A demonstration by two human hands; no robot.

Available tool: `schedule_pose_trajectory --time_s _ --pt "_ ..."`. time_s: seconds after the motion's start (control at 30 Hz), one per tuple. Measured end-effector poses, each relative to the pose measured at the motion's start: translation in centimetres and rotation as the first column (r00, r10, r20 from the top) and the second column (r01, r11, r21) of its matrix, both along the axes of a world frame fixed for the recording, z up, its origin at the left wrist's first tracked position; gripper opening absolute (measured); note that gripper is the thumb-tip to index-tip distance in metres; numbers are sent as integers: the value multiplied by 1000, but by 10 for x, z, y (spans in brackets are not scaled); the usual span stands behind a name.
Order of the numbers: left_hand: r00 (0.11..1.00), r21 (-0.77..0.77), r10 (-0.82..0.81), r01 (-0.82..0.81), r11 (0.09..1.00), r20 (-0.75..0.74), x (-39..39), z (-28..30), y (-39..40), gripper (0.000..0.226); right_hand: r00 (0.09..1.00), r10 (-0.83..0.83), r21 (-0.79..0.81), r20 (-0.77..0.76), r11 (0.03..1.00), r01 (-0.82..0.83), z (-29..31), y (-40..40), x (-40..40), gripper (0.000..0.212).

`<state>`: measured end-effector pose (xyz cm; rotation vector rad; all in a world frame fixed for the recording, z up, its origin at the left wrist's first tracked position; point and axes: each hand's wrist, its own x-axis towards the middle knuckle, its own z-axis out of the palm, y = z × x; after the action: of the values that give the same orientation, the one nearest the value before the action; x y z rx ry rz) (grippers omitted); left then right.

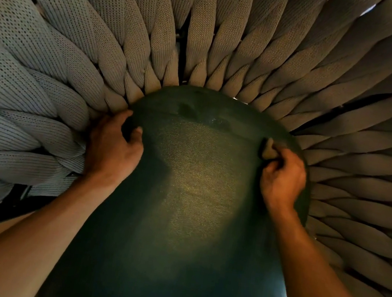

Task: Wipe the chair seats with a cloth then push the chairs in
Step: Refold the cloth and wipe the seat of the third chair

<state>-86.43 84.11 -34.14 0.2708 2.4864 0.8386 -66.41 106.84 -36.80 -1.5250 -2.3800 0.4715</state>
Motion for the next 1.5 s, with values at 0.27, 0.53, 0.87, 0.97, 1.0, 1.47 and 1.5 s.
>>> schedule_pose_trajectory --time_s 0.27,0.53,0.87,0.97,1.0,1.47,1.5 --pt "986 72 156 -160 984 64 -8 -2 5 32 914 368 -10 -173 927 -375 -3 -87 -119 36" --pt "972 48 226 -230 972 69 -5 5 4 38 854 499 3 -151 864 -504 -7 -136 -193 32" --pt "1000 -87 -24 24 996 -2 -3 4 2 46 869 472 -7 -145 878 -478 -12 -65 -135 55" --pt "994 -146 -95 86 985 -52 -2 6 5 50 894 434 2 -112 900 -436 -8 -32 -103 53" --pt "992 -171 -110 99 980 -54 -2 6 6 52 904 415 9 -98 909 -416 -8 -21 -91 54" --pt "959 -242 -234 192 951 -157 5 -4 4 53 996 -70 -43 63 996 72 7 41 -26 51" --pt "960 -246 -234 192 950 -156 6 -5 4 53 996 -67 -44 50 997 69 6 36 -36 49"
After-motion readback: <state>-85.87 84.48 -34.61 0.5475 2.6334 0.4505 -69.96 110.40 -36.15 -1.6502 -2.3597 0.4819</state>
